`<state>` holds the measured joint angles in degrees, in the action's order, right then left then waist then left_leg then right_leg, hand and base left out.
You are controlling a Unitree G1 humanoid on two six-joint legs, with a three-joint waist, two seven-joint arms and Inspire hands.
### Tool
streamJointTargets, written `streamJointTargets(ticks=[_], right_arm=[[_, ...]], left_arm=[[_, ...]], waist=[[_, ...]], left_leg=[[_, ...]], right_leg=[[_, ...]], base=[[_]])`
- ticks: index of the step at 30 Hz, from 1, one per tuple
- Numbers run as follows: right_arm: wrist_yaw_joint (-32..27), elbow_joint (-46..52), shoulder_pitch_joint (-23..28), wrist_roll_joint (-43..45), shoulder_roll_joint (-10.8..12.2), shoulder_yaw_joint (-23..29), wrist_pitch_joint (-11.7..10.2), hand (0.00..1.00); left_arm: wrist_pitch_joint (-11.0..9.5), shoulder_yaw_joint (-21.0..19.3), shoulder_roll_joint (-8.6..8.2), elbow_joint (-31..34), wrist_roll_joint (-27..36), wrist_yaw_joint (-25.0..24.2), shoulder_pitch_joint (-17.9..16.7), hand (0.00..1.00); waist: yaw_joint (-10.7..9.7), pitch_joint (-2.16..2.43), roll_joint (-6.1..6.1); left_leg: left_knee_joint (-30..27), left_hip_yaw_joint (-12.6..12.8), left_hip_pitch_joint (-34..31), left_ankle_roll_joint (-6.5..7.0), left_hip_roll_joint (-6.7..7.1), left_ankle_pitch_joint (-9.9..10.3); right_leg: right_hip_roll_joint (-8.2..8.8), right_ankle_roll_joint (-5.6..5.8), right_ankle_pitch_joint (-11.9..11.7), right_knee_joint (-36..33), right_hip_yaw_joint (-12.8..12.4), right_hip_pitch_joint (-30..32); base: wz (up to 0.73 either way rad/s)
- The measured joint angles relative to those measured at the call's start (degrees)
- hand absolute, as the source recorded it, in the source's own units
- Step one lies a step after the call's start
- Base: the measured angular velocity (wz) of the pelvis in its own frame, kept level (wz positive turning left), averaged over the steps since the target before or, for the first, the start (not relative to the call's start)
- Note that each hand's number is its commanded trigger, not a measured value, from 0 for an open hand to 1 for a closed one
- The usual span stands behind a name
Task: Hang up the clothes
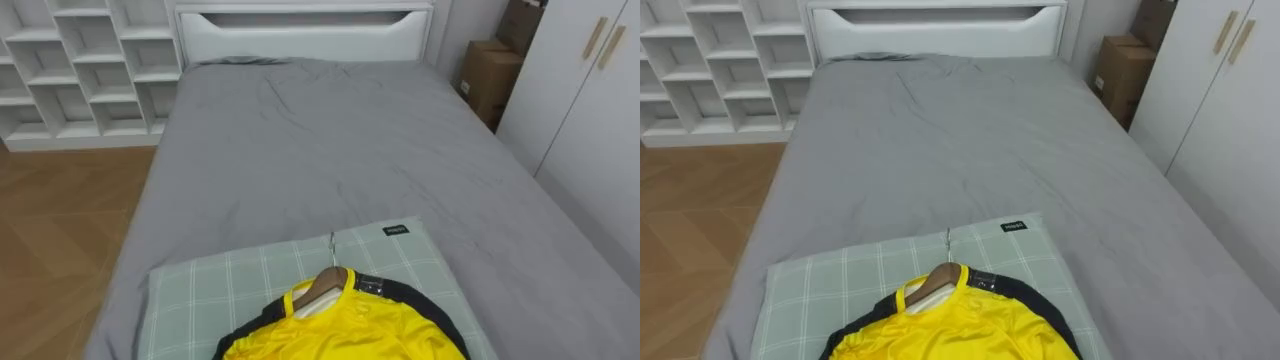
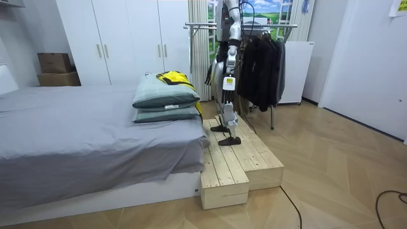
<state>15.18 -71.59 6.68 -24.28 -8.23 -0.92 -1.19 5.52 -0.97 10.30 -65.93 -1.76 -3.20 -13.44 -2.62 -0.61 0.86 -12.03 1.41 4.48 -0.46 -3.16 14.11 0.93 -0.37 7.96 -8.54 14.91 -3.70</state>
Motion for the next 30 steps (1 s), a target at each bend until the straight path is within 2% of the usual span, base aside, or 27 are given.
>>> streamJointTargets(ticks=[10, 16, 30], right_arm=[[-0.1, 0.0, -0.4, 0.7, 0.0, 0.0, 0.0, 0.0], [-0.2, 0.0, -0.2, 0.8, 0.0, 0.0, 0.0, 0.0], [-0.2, -1.4, -0.3, 0.0, 0.0, 0.0, 0.0, 0.0]], left_arm=[[-0.3, -0.2, -0.04, 0.0, -0.1, 0.4, -0.2, 0.0], [-0.5, -0.2, -0.16, 0.1, -0.1, 1.6, -0.2, 0.0], [-0.6, -0.1, -0.65, -0.5, 1.1, 4.3, -0.1, 0.0]], waist=[[0.0, 0.16, -0.04], [0.0, 0.34, -0.31], [-0.1, 0.2, -0.63]], left_leg=[[0.0, -0.2, 0.1, -0.01, 0.04, 0.0], [0.1, -0.3, 0.1, -0.02, 0.07, 0.0], [0.3, -0.4, 0.2, -0.01, 0.27, 0.0]], right_leg=[[-0.13, 0.06, 0.3, 0.0, -0.7, -0.2], [-0.37, 0.01, 0.3, 0.0, -2.0, -0.2], [-0.24, 0.05, 0.3, 0.2, -1.9, -0.3]], base=[[0.0], [0.0], [0.0]])
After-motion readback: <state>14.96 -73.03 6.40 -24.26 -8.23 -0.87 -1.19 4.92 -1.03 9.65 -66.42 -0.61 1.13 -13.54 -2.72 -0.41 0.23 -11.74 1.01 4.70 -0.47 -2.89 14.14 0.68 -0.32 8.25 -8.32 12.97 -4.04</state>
